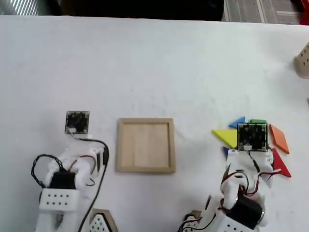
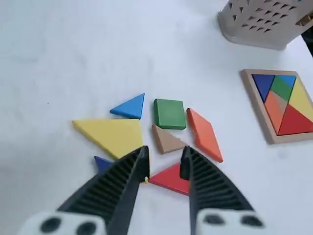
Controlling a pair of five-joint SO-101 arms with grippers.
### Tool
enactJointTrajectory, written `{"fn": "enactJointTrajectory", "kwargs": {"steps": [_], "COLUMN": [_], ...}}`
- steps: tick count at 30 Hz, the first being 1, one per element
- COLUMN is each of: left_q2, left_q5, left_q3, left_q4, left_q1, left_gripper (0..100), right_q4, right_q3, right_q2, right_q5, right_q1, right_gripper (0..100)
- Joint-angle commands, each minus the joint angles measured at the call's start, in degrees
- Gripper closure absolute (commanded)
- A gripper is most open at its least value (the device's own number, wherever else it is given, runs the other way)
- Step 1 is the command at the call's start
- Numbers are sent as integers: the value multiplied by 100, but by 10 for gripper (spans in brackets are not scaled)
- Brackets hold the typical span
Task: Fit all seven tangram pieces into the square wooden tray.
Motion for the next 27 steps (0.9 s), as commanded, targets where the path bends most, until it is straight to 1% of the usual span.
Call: {"fn": "enactJointTrajectory", "kwargs": {"steps": [1,6,9,12,15,18,21,24,27], "left_q2": [998,1516,1666,1710,1710,1710,1701,1701,1701], "left_q5": [-35,-35,-35,-35,-35,-35,-35,-35,-35], "left_q3": [-624,-870,-958,-967,-967,-967,-967,-967,-967], "left_q4": [-466,-492,-492,-492,-457,-457,-457,-457,-457], "left_q1": [-84,-66,-57,-57,-57,-75,-84,-84,-84], "left_gripper": [793,793,788,728,668,674,693,698,699], "right_q4": [22,286,374,356,303,119,-286,-910,-1481], "right_q3": [-765,-1495,-1776,-1908,-1890,-1864,-1556,-1152,-765], "right_q2": [1429,3635,4655,5332,5710,5991,6132,6193,6167], "right_q5": [185,730,1143,1714,2470,2866,3033,3033,3042], "right_q1": [-22,-4,-22,-31,-31,-22,-145,-312,-330], "right_gripper": [872,828,793,765,761,761,760,761,759]}}
